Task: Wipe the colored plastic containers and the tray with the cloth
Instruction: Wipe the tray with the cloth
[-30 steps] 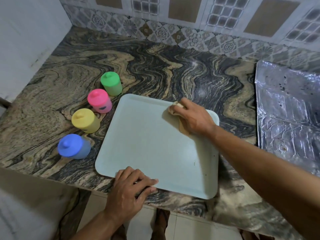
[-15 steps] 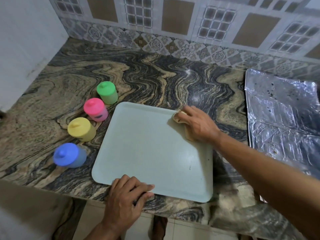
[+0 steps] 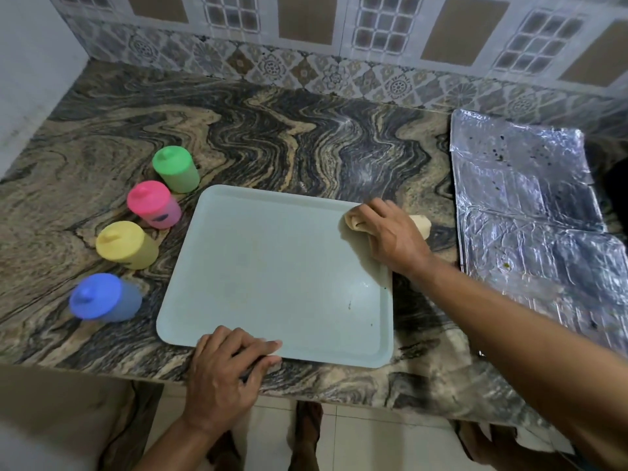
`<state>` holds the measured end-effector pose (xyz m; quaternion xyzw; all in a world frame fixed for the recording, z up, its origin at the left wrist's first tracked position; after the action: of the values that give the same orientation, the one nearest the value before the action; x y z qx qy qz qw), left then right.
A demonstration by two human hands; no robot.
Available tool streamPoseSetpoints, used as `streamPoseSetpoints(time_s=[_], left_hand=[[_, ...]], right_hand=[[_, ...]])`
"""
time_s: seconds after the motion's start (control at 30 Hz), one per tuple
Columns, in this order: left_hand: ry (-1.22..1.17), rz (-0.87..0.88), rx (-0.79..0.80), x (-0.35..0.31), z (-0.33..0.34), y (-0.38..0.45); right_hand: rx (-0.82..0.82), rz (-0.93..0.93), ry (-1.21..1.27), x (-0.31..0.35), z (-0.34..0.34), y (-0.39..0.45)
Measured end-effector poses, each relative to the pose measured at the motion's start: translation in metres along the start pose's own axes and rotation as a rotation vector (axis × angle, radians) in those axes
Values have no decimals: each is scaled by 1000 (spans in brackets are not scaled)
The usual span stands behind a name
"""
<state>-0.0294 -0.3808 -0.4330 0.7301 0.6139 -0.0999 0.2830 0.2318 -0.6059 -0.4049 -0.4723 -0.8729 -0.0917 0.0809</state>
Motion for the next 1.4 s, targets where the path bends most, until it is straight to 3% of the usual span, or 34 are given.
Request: streamPoseSetpoints(time_s=[0.4,0.6,0.7,0.83,0.9,0.97,1.07,1.13,1.23,1.4], left_hand=[[10,11,-16,-2,0,-1],[6,19,-29,-1,0,-2],[-14,23,-27,1,-2,-3],[-34,32,-18,1,-3,-3],[-40,32,-9,1,-3,-2],[-48,30,-7,1,-2,-2],[-59,40,-8,2,-2,-3],[-60,49,-13,4,-1,-4],[-53,39,-24,4,1,-3],[-48,28,-18,4,0,-3]], right_hand=[[31,45,172,57,10,-122],[125,173,192,88,11,-174],[137,254,302,100,10,-176],[180,295,643,116,3,-154],[118,298,721,114,-7,-125],[-44,324,660,95,-19,-87],[-210,290,333,63,-24,-26],[-185,289,192,44,-15,7],[-78,311,188,37,8,19],[-37,233,337,80,27,-54]])
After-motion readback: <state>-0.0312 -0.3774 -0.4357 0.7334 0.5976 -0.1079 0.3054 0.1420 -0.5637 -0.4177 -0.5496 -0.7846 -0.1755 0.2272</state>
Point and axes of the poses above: each hand's wrist, its own y-axis towards the middle knuckle, its own z-axis out of the palm, x = y × z, the point moved 7 cm from there along y, towards the middle knuckle, and after that the axes turned 5 degrees about z, right-handed, at the moved point
